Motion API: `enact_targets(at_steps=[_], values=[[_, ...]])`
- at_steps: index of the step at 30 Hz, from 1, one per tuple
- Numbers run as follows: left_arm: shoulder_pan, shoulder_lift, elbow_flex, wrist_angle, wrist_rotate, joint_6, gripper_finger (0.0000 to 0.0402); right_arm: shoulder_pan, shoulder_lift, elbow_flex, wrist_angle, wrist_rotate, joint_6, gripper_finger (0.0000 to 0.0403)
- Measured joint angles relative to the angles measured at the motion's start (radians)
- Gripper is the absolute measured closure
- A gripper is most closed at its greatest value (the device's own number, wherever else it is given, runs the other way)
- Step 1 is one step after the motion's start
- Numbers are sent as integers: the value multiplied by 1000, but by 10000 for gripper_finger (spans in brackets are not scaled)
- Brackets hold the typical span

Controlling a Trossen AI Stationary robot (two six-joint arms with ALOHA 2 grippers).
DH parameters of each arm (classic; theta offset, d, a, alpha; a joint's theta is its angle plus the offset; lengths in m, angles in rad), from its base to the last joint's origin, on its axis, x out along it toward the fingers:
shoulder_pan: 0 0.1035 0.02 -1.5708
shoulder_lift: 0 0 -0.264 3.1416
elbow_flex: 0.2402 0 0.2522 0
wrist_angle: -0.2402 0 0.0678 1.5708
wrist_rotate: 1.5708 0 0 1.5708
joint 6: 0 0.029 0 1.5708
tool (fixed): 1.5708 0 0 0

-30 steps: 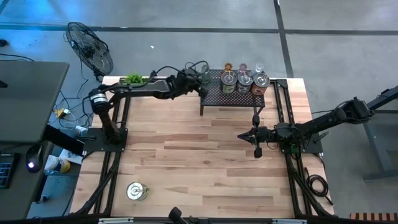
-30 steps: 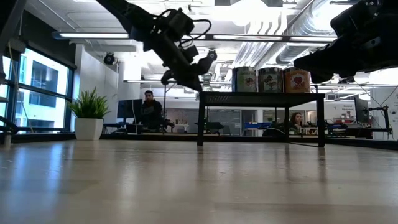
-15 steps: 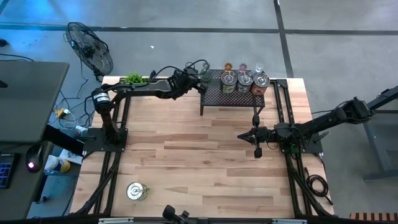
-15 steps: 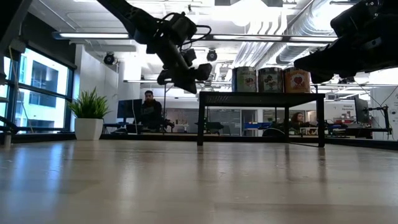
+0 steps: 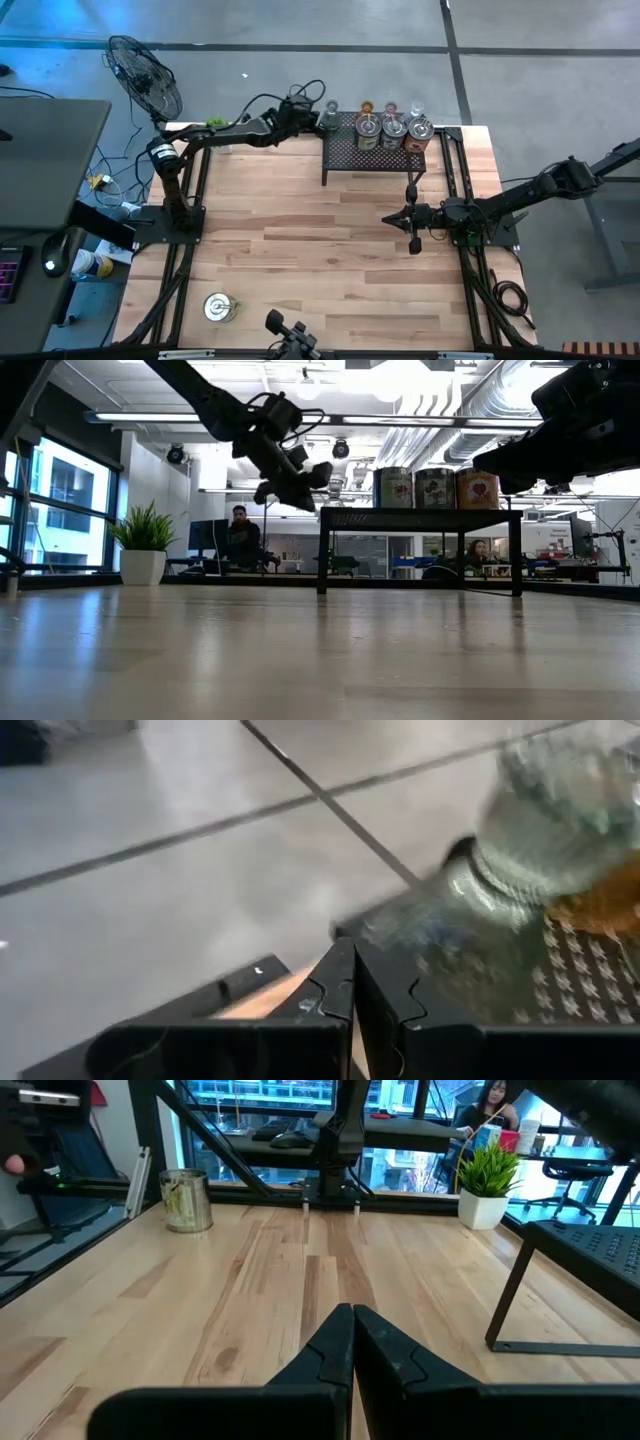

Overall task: Pick & Place candle stick holders
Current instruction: Put the green candle holder on the shelf aligned with the orange candle holder

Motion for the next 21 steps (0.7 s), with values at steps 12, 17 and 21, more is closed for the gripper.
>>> enact_targets(at_steps=[12, 17, 21], values=[[-16, 40, 0, 77, 50, -4, 401, 0, 0, 0, 0, 0, 0, 403], [-24, 41, -1, 99, 68, -5, 401, 0, 0, 0, 0, 0, 0, 403], [-24, 41, -1, 100, 71, -5, 401, 0, 0, 0, 0, 0, 0, 403]])
